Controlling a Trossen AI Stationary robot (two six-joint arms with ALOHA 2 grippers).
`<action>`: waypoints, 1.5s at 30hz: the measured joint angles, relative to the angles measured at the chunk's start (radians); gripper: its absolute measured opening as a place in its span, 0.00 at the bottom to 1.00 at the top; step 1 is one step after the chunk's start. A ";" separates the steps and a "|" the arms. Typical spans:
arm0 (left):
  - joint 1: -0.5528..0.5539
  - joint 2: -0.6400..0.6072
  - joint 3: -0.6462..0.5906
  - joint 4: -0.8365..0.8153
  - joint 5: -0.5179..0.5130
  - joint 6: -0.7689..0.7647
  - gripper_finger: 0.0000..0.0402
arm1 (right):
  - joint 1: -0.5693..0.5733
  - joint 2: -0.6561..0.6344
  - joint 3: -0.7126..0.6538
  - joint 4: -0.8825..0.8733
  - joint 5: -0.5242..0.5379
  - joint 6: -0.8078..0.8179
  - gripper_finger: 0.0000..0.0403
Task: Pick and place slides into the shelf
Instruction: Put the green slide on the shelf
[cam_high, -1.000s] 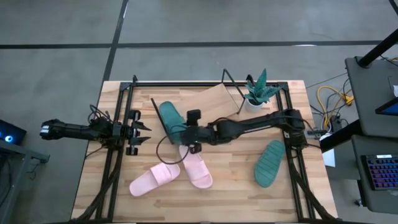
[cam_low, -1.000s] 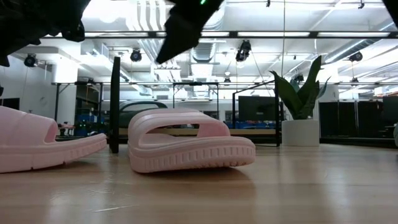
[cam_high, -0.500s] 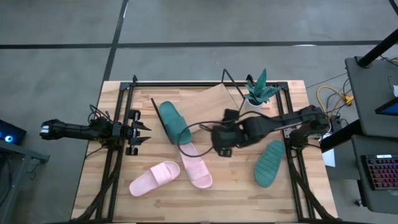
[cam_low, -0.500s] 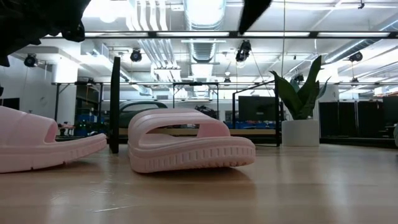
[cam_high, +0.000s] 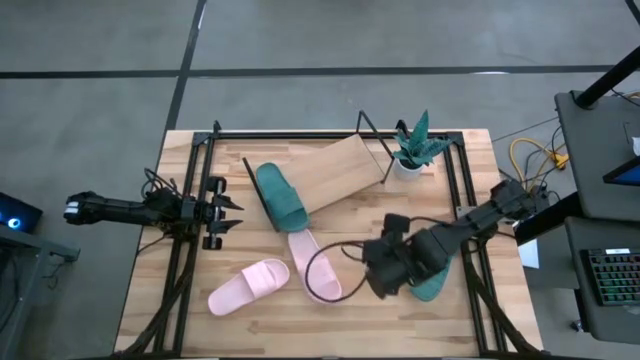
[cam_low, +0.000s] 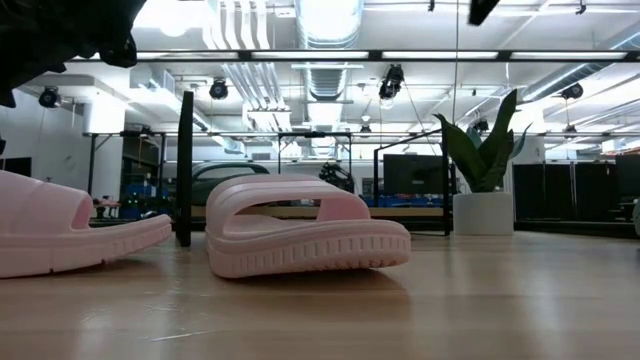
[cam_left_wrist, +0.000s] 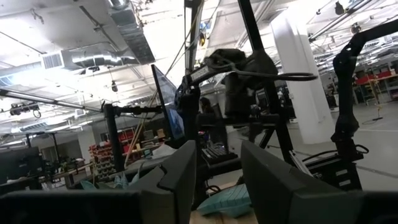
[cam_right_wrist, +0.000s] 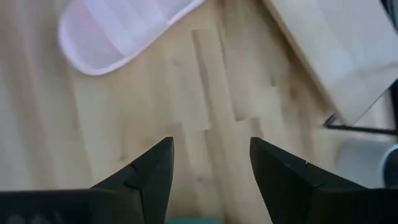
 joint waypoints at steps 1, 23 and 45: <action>0.000 0.002 0.000 0.000 0.000 0.000 0.28 | 0.017 0.000 0.000 0.001 0.000 0.028 0.50; 0.000 0.019 0.000 -0.001 0.000 0.000 0.28 | 0.337 0.004 0.000 0.025 -0.010 0.737 0.50; 0.000 0.025 -0.001 0.000 0.000 0.053 0.28 | 0.329 0.277 0.025 -0.164 -0.160 0.795 0.50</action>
